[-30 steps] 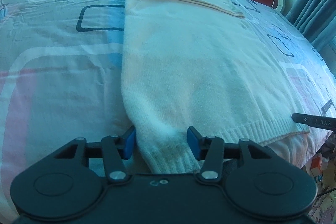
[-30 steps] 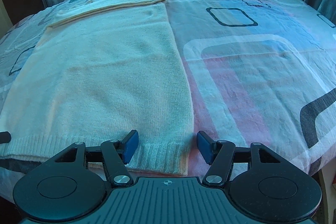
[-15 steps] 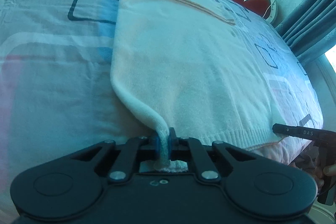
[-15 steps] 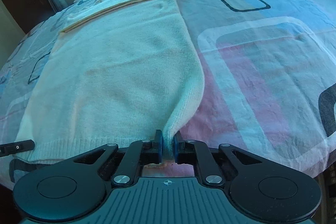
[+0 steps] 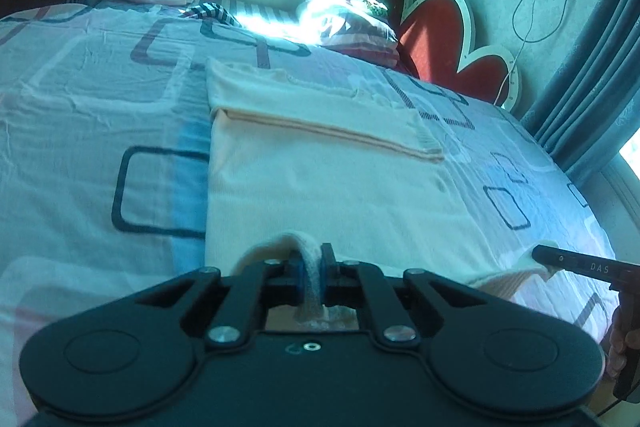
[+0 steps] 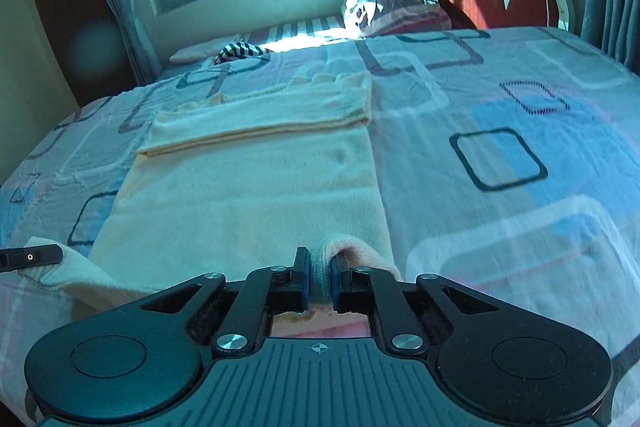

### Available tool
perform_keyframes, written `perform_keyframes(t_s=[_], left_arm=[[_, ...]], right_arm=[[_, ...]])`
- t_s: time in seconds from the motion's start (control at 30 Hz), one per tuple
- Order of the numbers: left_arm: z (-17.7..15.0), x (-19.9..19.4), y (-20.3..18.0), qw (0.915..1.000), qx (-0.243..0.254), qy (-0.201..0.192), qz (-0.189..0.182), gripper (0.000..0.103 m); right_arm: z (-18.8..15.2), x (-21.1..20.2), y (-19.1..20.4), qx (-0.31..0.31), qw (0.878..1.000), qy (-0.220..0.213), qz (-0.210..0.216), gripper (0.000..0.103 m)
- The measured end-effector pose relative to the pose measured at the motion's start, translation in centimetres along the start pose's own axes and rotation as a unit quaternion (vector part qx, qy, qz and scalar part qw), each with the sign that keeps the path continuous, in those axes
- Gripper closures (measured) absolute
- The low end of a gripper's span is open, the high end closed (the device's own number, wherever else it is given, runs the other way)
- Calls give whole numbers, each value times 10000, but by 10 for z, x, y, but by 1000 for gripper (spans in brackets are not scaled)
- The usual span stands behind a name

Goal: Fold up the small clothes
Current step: 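Lift the hem with both grippers and fold it over toward the collar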

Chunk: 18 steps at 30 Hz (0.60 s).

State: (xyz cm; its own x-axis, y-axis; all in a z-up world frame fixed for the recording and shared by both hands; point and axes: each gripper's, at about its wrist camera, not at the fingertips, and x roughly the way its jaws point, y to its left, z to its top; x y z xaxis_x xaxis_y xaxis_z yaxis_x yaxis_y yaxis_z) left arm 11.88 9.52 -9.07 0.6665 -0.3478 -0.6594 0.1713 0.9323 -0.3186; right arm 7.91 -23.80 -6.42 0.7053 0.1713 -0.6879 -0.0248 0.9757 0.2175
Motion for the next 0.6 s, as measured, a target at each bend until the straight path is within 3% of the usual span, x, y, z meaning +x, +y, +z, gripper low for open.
perform_keyframes(t_s=[0.6], left_arm=[[108,90,7,9959,-198,-809,363,98]], right_arm=[[126,115,-16,-57,9986,-504,172,94]])
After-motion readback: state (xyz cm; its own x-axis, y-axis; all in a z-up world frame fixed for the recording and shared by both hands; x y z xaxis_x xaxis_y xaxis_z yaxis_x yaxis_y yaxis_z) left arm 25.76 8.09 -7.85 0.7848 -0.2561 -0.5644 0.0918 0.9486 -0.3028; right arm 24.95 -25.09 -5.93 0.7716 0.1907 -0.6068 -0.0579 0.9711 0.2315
